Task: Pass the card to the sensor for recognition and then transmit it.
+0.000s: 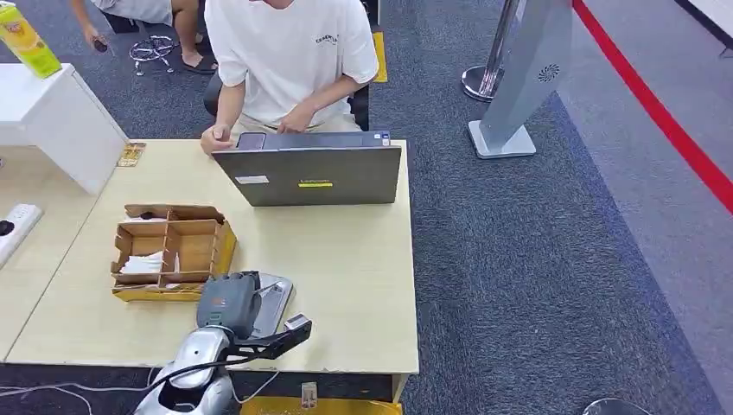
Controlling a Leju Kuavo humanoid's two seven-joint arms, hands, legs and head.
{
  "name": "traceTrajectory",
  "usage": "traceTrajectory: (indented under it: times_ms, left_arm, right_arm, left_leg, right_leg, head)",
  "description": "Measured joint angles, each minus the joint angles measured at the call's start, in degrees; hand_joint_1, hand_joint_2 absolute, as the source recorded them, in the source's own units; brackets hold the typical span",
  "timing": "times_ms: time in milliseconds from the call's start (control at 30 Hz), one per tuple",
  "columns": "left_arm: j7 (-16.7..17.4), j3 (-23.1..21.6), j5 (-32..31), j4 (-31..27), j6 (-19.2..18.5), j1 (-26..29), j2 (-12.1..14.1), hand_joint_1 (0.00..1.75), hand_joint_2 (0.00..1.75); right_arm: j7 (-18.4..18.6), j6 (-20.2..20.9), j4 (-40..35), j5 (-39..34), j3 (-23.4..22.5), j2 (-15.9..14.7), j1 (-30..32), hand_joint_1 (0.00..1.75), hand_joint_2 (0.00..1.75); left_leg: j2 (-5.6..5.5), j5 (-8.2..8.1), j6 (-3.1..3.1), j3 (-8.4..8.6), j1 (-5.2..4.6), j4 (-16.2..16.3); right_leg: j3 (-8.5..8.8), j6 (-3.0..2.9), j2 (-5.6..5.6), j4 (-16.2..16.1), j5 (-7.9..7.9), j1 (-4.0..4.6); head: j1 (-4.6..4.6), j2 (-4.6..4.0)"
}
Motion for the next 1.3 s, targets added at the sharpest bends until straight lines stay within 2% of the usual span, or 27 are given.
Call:
traceTrajectory:
  times_ms: [200, 233, 300, 367, 433, 500, 567, 667, 733, 867, 933, 1000, 1100, 1300]
  left_arm:
    - [0.1, 0.0, 0.0, 0.5, 0.6, 0.1, -0.3, 1.75, 1.75]
    - [-0.3, 0.0, -0.5, 0.5, 2.2, 0.1, -0.3, 1.75, 1.75]
    - [-1.3, 0.0, -2.7, -0.8, 8.1, 0.4, -0.3, 1.75, 1.75]
    - [-0.1, 0.0, -4.8, -4.0, 14.7, 0.2, 0.3, 1.75, 1.75]
    - [4.0, -0.5, -4.9, -7.0, 21.3, -1.0, 2.3, 1.75, 1.75]
    - [6.8, -0.7, -4.9, -10.5, 24.4, -2.8, 7.2, 1.75, 1.75]
    - [7.9, -0.6, -4.9, -13.5, 26.6, -5.5, 11.8, 1.75, 1.75]
    - [7.9, 0.2, -4.9, -14.8, 27.4, -8.5, 18.1, 1.75, 1.75]
    - [5.9, 1.5, -4.9, -14.6, 26.8, -9.8, 20.4, 1.75, 1.75]
    - [-1.6, 8.6, -4.9, -10.2, 25.3, -13.1, 21.4, 1.75, 1.75]
    - [-1.8, 10.7, -4.9, -8.6, 22.5, -14.5, 21.4, 1.75, 1.75]
    - [-1.5, 12.8, -4.9, -4.9, 17.7, -16.5, 21.9, 1.75, 1.75]
    - [-1.8, 16.5, -4.9, 2.6, 17.4, -19.5, 23.1, 1.75, 1.75]
    - [-2.2, 19.0, -4.9, 9.8, 17.8, -21.8, 23.8, 1.75, 1.75]
  right_arm:
    - [0.2, 0.1, 0.0, 0.3, -0.3, 0.0, 0.0, 0.0, 0.0]
    - [0.2, 0.1, 0.0, 0.5, -0.3, 0.0, 0.0, 0.0, 0.0]
    - [0.2, 0.0, 0.0, 1.1, -0.3, 0.0, 0.0, 0.0, 0.0]
    - [0.2, 0.0, 0.0, 1.6, -0.3, 0.0, 0.0, 0.0, 0.0]
    - [0.3, 0.0, 0.0, 2.5, -0.3, 0.0, 0.0, 0.0, 0.0]
    - [0.5, 0.1, 0.0, 3.6, -0.3, 0.0, 0.0, 0.0, 0.0]
    - [0.6, 0.2, 0.0, 4.4, -0.1, 0.0, 0.0, 0.0, 0.0]
    - [0.7, 0.3, 0.0, 5.3, 0.4, 0.0, 0.0, 0.0, 0.0]
    - [0.9, 0.4, 0.0, 5.4, 0.6, 0.0, 0.0, 0.0, 0.0]
    - [1.1, 0.7, 0.0, 6.0, 0.7, 0.0, -0.1, 0.0, 0.0]
    - [1.2, 0.9, 0.0, 6.0, 0.7, 0.0, 0.0, 0.0, 0.0]
    - [1.2, 1.1, 0.0, 6.0, 0.7, 0.0, -0.2, 0.0, 0.0]
    - [1.2, 1.2, 0.0, 6.0, 0.7, 0.0, -0.2, 0.0, 0.0]
    - [1.2, 1.3, 0.0, 6.0, 0.7, 0.0, -0.3, 0.0, 0.0]
  left_leg:
    - [-0.01, 0.01, 0.0, 0.01, 0.01, 0.0]
    - [-0.01, 0.01, -0.01, 0.01, 0.01, 0.0]
    - [0.0, 0.01, -0.01, 0.0, 0.02, 0.0]
    - [-0.01, 0.01, -0.01, -0.02, 0.02, 0.0]
    - [0.0, 0.0, -0.01, 0.0, 0.05, 0.0]
    - [0.04, 0.02, -0.03, -0.03, 0.12, 0.0]
    - [0.01, 0.08, -0.11, -0.02, 0.14, 0.0]
    - [-0.06, 0.15, -0.23, -0.02, 0.17, 0.0]
    - [-0.02, 0.17, -0.26, -0.02, 0.18, 0.0]
    - [0.02, 0.2, -0.3, -0.02, 0.19, 0.0]
    - [0.01, 0.21, -0.3, -0.03, 0.19, 0.0]
    - [0.01, 0.25, -0.26, -0.05, 0.19, 0.0]
    - [0.13, 0.27, -0.28, -0.05, 0.19, 0.0]
    - [0.09, 0.27, -0.28, -0.1, 0.19, 0.0]
  right_leg:
    - [0.01, 0.0, -0.02, 0.0, 0.0, 0.0]
    - [0.0, 0.0, -0.02, 0.0, 0.0, 0.0]
    - [-0.02, 0.0, 0.0, 0.0, 0.0, 0.01]
    - [-0.02, 0.0, -0.01, 0.0, 0.0, 0.01]
    - [-0.02, -0.01, 0.01, 0.0, 0.0, 0.03]
    - [-0.01, -0.06, 0.06, 0.1, 0.03, 0.1]
    - [0.01, -0.08, 0.02, 0.1, 0.04, 0.13]
    - [0.01, -0.1, -0.04, 0.2, 0.02, 0.16]
    - [-0.02, -0.12, 0.0, 0.2, 0.04, 0.17]
    - [-0.05, -0.23, 0.04, 0.2, 0.11, 0.18]
    - [-0.04, -0.23, 0.03, 0.2, 0.11, 0.18]
    - [-0.03, -0.23, 0.02, 0.2, 0.12, 0.18]
    - [-0.12, -0.28, 0.15, 0.2, 0.17, 0.18]
    - [-0.12, -0.28, 0.12, 0.2, 0.16, 0.18]
  head:
    - [0.0, 0.0]
    - [0.0, 0.0]
    - [0.0, 0.0]
    - [0.0, 0.0]
    - [0.04, 0.0]
    - [0.09, 0.0]
    - [0.02, 0.0]
    - [0.02, 0.0]
    - [0.02, 0.0]
    - [0.0, 0.0]
    - [0.02, 0.0]
    - [0.04, 0.0]
    - [0.02, 0.0]
    - [0.0, 0.0]
